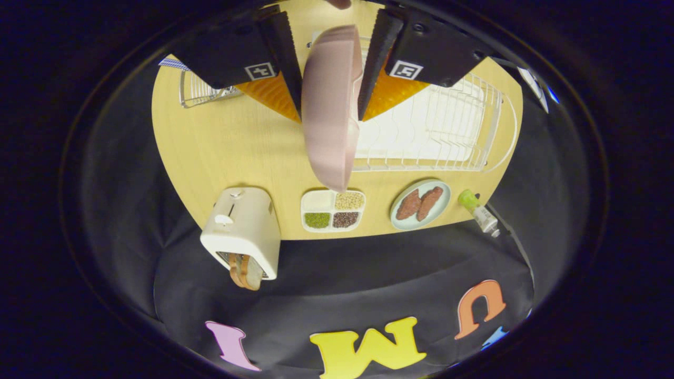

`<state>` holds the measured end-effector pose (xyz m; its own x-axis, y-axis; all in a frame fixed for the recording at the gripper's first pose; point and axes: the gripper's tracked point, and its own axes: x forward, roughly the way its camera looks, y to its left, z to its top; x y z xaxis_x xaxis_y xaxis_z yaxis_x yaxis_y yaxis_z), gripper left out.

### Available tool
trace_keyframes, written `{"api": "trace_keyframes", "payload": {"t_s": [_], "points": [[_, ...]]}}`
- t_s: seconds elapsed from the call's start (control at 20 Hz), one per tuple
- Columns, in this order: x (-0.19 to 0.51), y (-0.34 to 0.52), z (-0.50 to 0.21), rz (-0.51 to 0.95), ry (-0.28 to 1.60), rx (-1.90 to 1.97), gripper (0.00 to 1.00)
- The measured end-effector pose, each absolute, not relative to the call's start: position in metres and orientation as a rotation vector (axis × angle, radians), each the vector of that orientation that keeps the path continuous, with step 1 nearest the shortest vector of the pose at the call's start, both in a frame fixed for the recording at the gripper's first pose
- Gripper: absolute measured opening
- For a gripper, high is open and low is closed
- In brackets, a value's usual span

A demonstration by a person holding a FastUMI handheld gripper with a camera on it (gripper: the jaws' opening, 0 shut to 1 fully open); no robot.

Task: Take the plate from the dish rack, then take the spoon from the basket and place it into the plate.

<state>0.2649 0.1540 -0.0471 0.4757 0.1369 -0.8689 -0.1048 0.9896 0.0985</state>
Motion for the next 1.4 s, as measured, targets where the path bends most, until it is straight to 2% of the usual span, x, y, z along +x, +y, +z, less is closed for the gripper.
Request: {"api": "trace_keyframes", "payload": {"t_s": [0.05,0.1,0.2,0.75,0.9,1.15,1.4], "points": [[0.264,0.153,-0.049,0.124,1.083,0.032,0.60],[0.263,0.149,-0.049,0.097,1.090,0.027,0.47],[0.260,0.148,-0.048,0.053,1.114,0.003,0.42],[0.259,0.140,0.004,-0.095,1.019,-0.175,0.39],[0.242,0.146,0.023,-0.036,0.995,-0.160,0.33],[0.193,0.147,0.025,0.113,0.983,0.007,0.33],[0.131,0.131,-0.003,0.219,0.971,0.208,0.33]]}}
